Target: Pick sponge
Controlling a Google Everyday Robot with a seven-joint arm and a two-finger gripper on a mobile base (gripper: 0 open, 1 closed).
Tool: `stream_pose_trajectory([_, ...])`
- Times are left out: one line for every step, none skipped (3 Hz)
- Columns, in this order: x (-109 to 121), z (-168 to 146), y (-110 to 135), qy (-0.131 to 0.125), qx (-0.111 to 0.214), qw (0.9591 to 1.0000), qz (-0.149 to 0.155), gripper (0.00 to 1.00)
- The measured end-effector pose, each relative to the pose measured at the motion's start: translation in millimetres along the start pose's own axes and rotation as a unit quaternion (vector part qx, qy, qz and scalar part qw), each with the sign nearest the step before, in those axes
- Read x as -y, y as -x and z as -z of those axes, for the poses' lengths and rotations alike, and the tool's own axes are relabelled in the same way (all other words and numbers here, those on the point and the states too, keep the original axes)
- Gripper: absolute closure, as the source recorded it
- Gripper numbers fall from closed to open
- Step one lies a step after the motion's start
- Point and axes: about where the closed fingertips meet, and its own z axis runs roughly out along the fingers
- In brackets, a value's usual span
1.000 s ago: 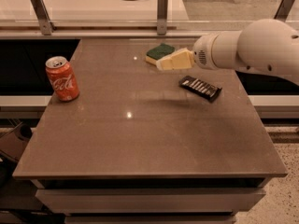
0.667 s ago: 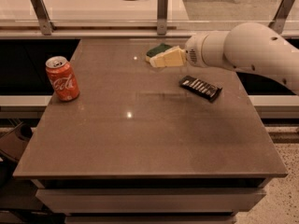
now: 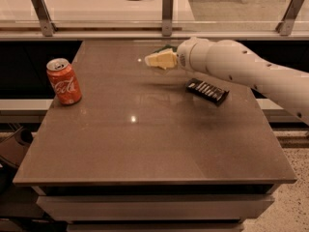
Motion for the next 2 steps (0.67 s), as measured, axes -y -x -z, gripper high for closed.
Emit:
stream_pose_trajectory([3.7,-25.8,-6.1,-0.007,0.019,0.9995,-0.023,0.00])
stream_pose_trajectory([7.1,-39.4,-17.1,-0.014,0.022,0.9989,-0.039,0.00])
